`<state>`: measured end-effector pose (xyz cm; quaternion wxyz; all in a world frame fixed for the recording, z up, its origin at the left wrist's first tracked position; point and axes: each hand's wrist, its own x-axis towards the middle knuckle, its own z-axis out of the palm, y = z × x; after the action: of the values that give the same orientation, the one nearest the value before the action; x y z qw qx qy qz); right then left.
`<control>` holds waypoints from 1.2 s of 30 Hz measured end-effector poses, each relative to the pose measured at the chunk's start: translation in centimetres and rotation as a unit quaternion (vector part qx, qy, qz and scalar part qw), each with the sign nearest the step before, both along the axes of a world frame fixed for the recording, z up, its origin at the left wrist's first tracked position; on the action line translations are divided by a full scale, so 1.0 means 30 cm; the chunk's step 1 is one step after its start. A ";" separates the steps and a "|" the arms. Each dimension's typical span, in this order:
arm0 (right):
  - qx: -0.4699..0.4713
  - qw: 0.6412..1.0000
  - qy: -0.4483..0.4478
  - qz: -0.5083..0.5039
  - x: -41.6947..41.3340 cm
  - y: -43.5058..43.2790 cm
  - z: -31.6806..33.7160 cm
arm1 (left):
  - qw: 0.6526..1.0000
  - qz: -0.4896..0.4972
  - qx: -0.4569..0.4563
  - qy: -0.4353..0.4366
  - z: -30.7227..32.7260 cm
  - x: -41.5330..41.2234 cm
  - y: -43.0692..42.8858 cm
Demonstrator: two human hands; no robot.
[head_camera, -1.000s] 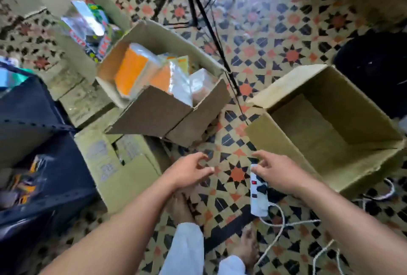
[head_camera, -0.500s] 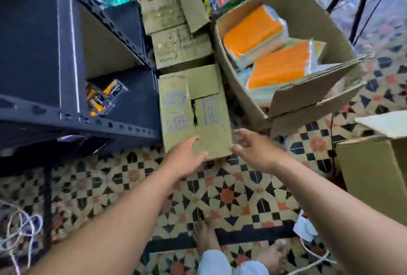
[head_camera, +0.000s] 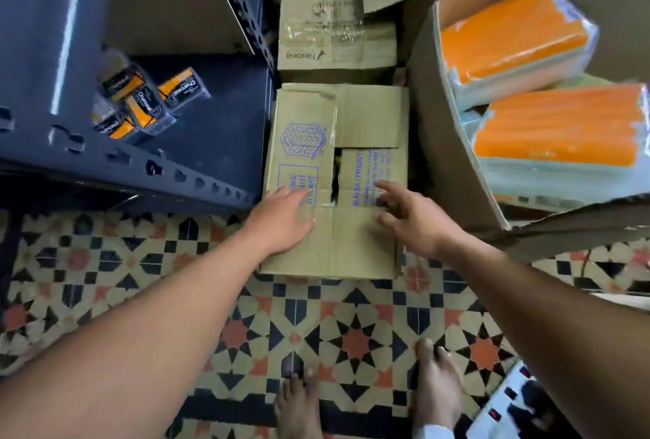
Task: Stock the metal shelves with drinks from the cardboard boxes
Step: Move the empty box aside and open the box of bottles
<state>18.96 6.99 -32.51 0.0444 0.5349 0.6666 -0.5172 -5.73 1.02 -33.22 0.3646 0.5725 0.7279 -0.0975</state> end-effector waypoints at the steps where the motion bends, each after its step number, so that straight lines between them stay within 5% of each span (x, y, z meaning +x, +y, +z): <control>1: -0.002 1.000 -0.001 0.013 -0.001 0.011 -0.019 | 1.000 0.008 0.013 0.006 -0.014 0.000 0.008; 6: -0.005 0.998 0.045 -0.043 0.007 0.018 -0.027 | 0.996 0.077 0.040 -0.003 0.009 0.002 0.005; 11: -0.060 0.991 0.083 -0.084 0.034 -0.001 0.021 | 0.980 0.164 -0.063 -0.098 0.113 -0.042 0.004; 15: -0.024 0.999 0.019 0.013 0.017 -0.022 0.027 | 0.982 0.060 -0.159 -0.076 0.108 -0.010 -0.065; 19: 0.057 0.995 -0.034 0.069 -0.033 -0.033 -0.020 | 0.992 0.081 -0.089 -0.042 -0.001 0.028 -0.176; 27: 0.158 0.985 -0.027 0.058 -0.103 0.042 -0.151 | 0.971 0.069 0.223 0.046 -0.172 0.090 -0.137; 36: 0.268 0.960 -0.081 -0.010 -0.119 0.238 -0.243 | 0.983 0.078 0.146 0.081 -0.225 0.048 0.018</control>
<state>15.37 14.13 -39.80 -0.0520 0.5742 0.7693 -0.2751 -4.30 1.56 -39.97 0.2229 0.5516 0.8037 -0.0077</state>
